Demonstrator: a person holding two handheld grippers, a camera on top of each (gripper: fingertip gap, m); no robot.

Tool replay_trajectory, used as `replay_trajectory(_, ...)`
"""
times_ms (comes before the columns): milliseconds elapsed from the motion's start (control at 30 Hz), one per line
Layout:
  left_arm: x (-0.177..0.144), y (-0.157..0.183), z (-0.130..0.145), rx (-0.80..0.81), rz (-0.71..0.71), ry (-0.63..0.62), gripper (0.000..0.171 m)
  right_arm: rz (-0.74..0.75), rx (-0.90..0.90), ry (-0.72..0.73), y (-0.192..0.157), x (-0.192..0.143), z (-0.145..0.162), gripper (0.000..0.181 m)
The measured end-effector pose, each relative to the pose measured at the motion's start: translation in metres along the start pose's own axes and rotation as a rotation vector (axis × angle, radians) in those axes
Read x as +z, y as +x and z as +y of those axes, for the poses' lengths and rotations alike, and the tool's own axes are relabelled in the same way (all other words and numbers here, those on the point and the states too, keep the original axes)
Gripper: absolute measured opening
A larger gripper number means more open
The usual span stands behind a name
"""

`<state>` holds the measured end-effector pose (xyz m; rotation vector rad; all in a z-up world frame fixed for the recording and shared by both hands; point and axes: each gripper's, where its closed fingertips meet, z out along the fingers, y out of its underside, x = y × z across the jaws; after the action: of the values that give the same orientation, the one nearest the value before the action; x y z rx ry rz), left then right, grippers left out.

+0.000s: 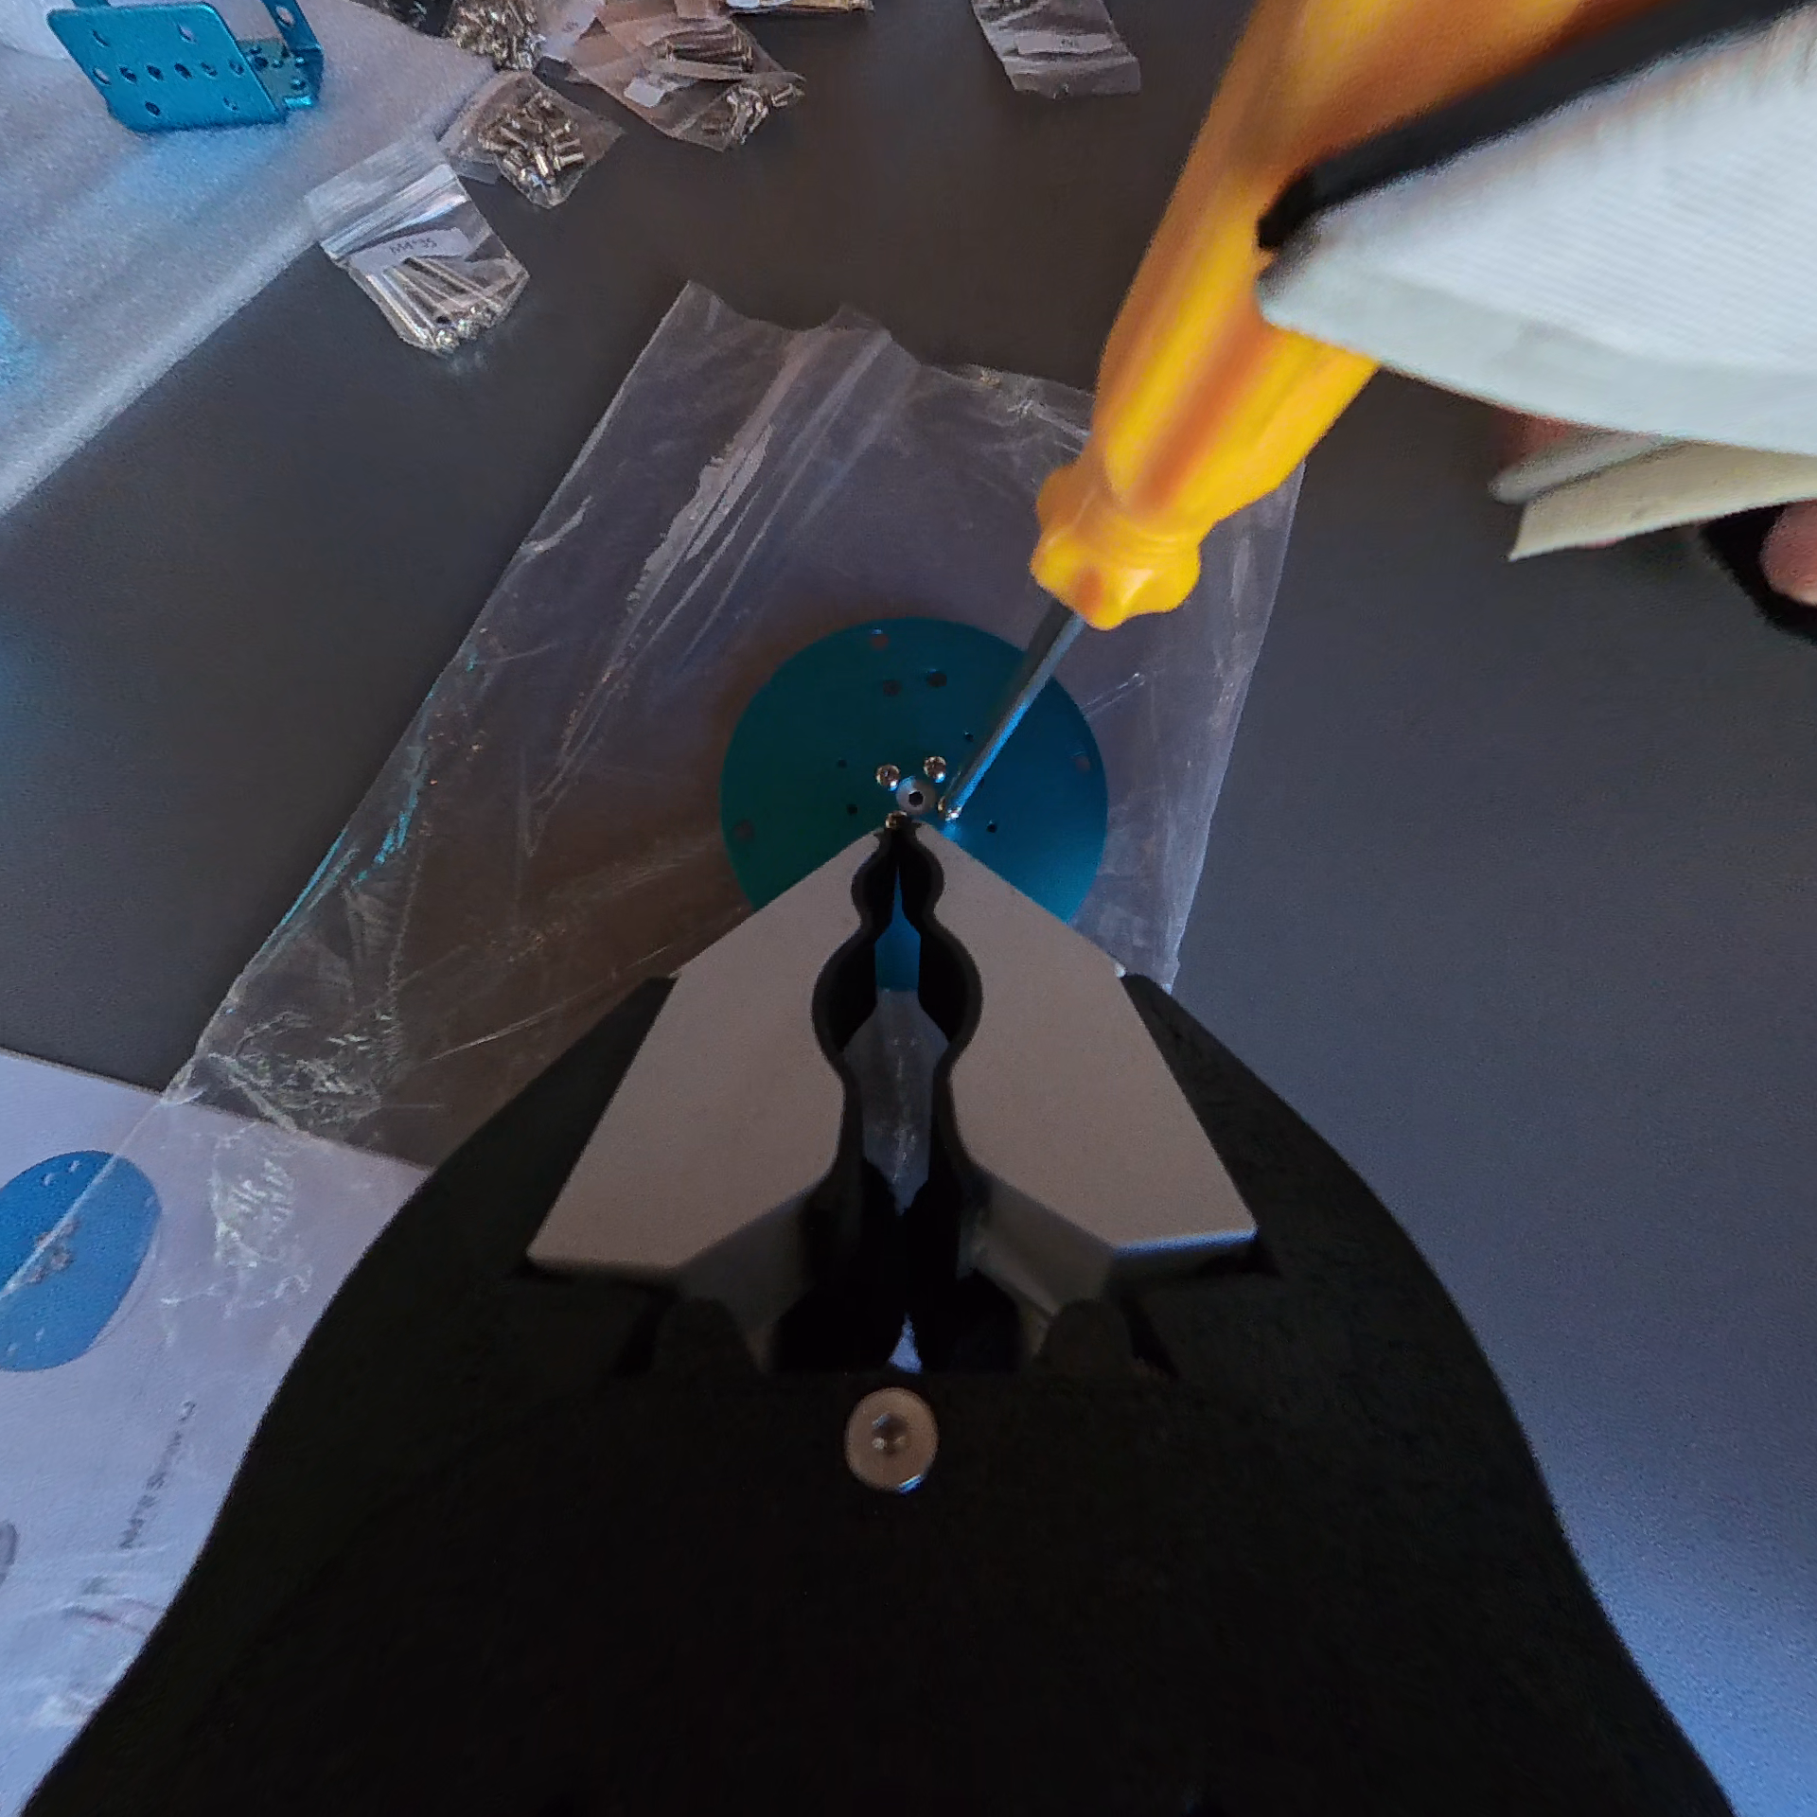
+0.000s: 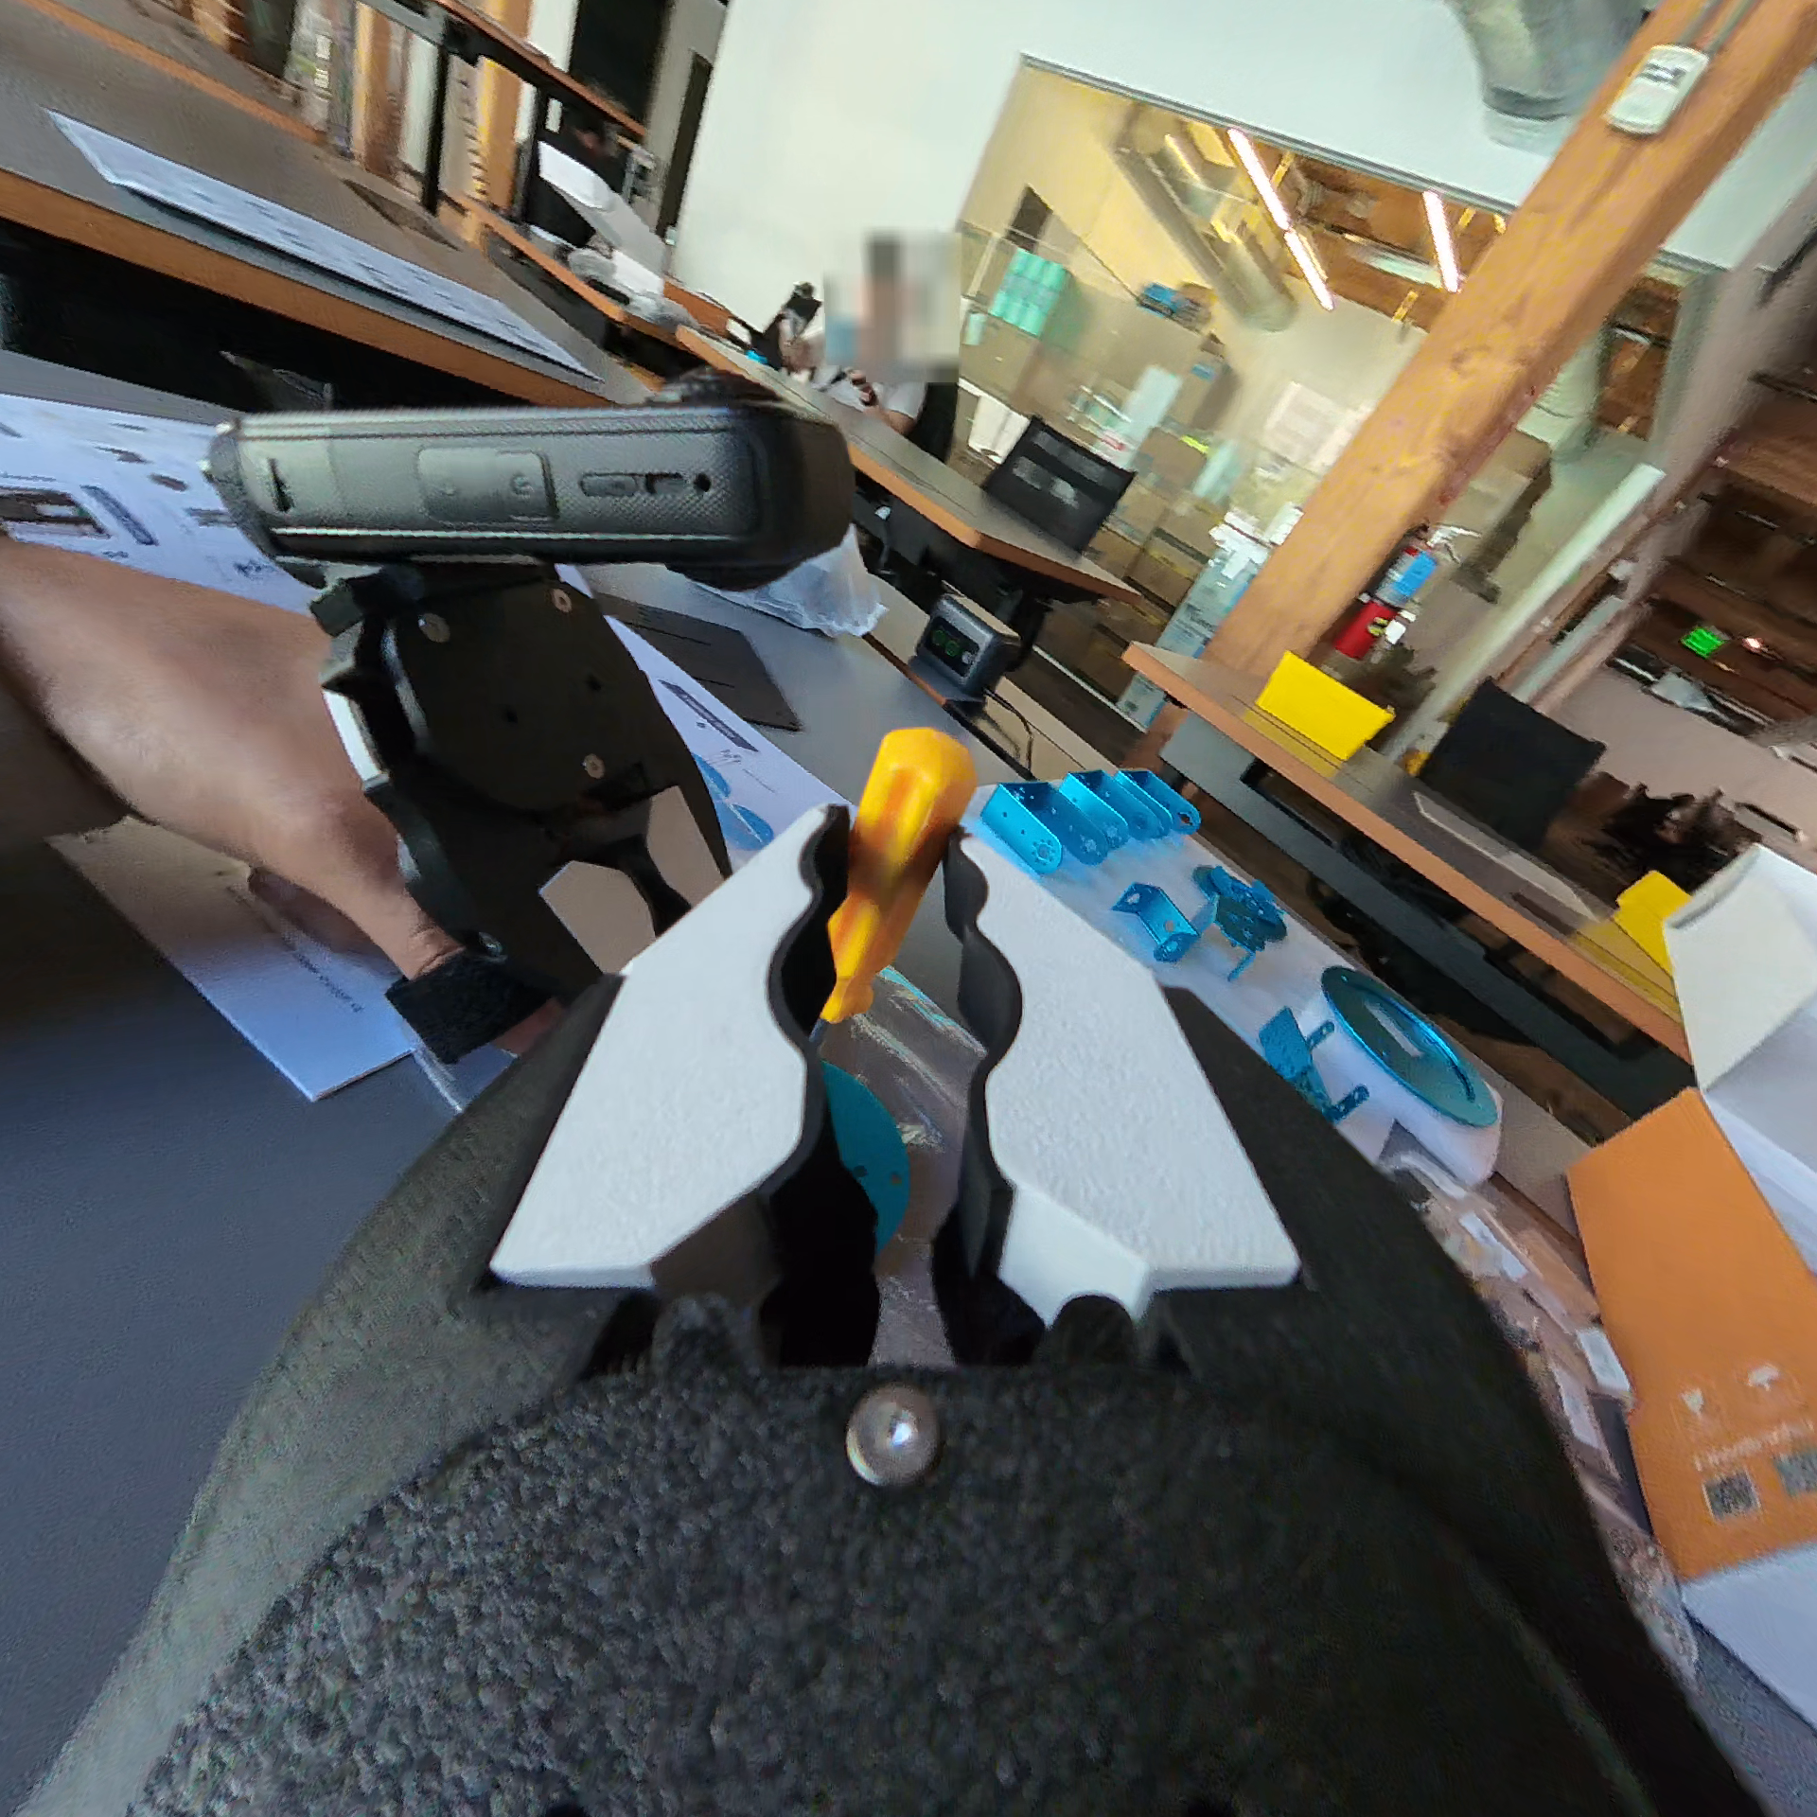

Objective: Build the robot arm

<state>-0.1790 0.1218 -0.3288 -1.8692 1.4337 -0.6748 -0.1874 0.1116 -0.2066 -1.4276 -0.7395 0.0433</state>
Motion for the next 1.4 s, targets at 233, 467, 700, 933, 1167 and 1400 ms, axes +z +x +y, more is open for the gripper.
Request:
replay_trajectory(233, -0.004, -0.003, 0.001, 0.073, -0.063, -0.018, 0.016, 0.016, 0.013, -0.015, -0.002, -0.001, 0.000, 0.017)
replay_trajectory(467, -0.017, -0.019, -0.008, -0.177, -0.041, 0.079, 0.034, 0.002, -0.042, -0.018, 0.014, -0.005, 0.011, 0.016)
replay_trajectory(700, -0.007, -0.008, -0.032, -0.086, 0.038, 0.007, 0.034, -0.088, 0.137, -0.103, 0.054, -0.010, 0.036, 0.015)
replay_trajectory(933, -0.002, -0.018, -0.065, 0.101, 0.142, -0.015, 0.034, -0.270, 0.296, 0.038, 0.091, -0.018, -0.009, 0.015)
replay_trajectory(1167, 0.013, -0.033, -0.058, 0.027, 0.252, 0.055, 0.033, -0.756, 0.394, 0.267, 0.085, -0.028, -0.035, 0.015)
replay_trajectory(1400, 0.030, -0.040, -0.033, -0.174, 0.252, -0.026, 0.034, -0.881, 0.779, 0.043, 0.112, -0.007, 0.029, 0.016)
